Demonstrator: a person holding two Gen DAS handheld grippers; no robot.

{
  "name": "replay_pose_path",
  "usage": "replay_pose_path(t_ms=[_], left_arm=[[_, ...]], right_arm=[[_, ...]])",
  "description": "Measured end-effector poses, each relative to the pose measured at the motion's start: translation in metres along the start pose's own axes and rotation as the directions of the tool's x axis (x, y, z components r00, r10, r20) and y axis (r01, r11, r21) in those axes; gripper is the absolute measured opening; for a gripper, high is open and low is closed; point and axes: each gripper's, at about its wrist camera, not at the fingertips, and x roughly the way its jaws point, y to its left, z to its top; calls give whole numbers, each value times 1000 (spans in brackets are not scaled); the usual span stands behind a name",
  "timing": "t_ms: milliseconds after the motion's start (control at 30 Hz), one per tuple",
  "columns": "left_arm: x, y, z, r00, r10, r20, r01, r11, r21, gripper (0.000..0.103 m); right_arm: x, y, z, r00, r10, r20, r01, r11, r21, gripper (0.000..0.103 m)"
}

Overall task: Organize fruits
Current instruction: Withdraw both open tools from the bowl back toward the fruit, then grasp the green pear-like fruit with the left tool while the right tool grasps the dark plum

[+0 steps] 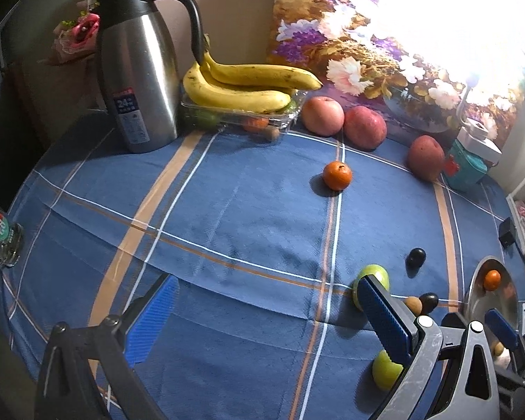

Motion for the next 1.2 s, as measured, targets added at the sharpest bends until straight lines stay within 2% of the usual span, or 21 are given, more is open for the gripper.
replay_pose_path(t_ms=[167,367,533,700,767,833,1033,1133,1200], left_arm=[[3,-5,-1,1000,-15,-14,15,1000,3,103],[16,-15,-7,997,-52,-64,52,999,-11,103],[27,-24,-14,988,-97,-124,95,995,-23,103],[35,-36,-22,966,-178,-187,172,984,-45,102],[37,-41,-25,958,-197,-208,192,980,-47,99],[37,-44,-28,951,-211,-226,205,977,-49,93],[39,-53,-36,928,-255,-271,247,967,-64,85],[41,-58,-42,912,-278,-304,269,961,-72,80],[42,-62,-45,908,-274,-317,269,961,-61,78]], right_arm=[[-7,-14,0,999,-13,43,10,998,62,98],[-6,-34,-2,1000,-16,10,14,988,156,96],[10,-38,-9,997,-16,-79,28,987,160,79],[21,-41,-17,989,-14,-144,38,985,167,62],[22,-42,-19,987,-3,-162,31,984,173,51],[24,-42,-21,985,7,-174,26,983,181,45],[25,-51,-26,978,21,-206,28,972,234,37],[25,-58,-28,979,30,-204,27,962,272,36],[25,-63,-29,979,29,-204,33,955,295,35]])
